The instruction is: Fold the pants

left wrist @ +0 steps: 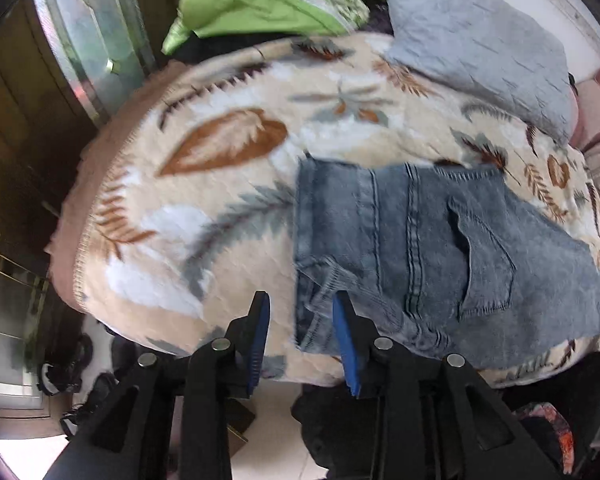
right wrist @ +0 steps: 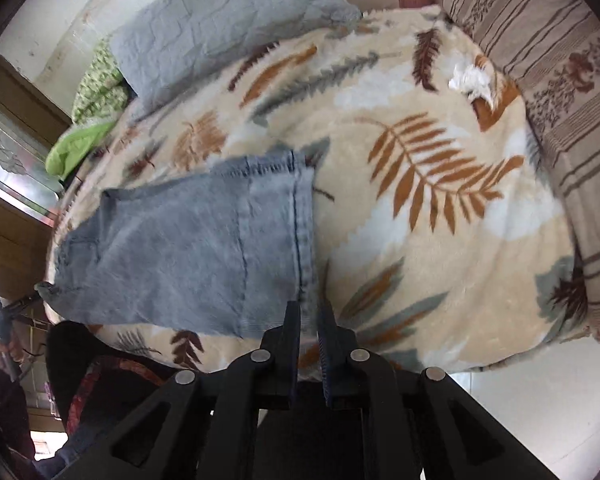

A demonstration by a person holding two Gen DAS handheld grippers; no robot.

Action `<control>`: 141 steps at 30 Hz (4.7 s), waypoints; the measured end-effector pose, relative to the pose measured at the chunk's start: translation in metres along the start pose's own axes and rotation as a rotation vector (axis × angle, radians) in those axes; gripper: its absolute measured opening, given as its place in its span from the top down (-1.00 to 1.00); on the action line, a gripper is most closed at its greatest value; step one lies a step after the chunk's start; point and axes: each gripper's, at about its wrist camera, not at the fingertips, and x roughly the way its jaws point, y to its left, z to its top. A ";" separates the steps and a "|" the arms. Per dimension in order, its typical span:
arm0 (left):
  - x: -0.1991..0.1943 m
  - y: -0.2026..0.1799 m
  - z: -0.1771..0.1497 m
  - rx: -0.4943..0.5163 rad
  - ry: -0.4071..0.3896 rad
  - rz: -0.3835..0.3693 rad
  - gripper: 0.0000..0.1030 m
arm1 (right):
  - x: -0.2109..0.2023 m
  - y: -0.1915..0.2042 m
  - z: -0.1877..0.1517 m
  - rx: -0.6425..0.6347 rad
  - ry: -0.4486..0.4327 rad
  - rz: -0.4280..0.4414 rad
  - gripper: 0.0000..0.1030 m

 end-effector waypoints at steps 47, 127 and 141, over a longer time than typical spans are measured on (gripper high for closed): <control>0.104 -0.241 0.069 0.229 0.076 -0.041 -0.20 | 0.185 0.106 0.073 -0.025 0.014 0.097 0.82; 0.096 -0.220 -0.023 0.086 -0.168 0.131 -1.00 | 0.146 0.091 0.027 -0.024 -0.139 -0.158 0.76; 0.095 -0.221 -0.024 0.098 -0.180 0.130 -1.00 | 0.142 0.087 0.011 0.020 -0.175 -0.163 0.76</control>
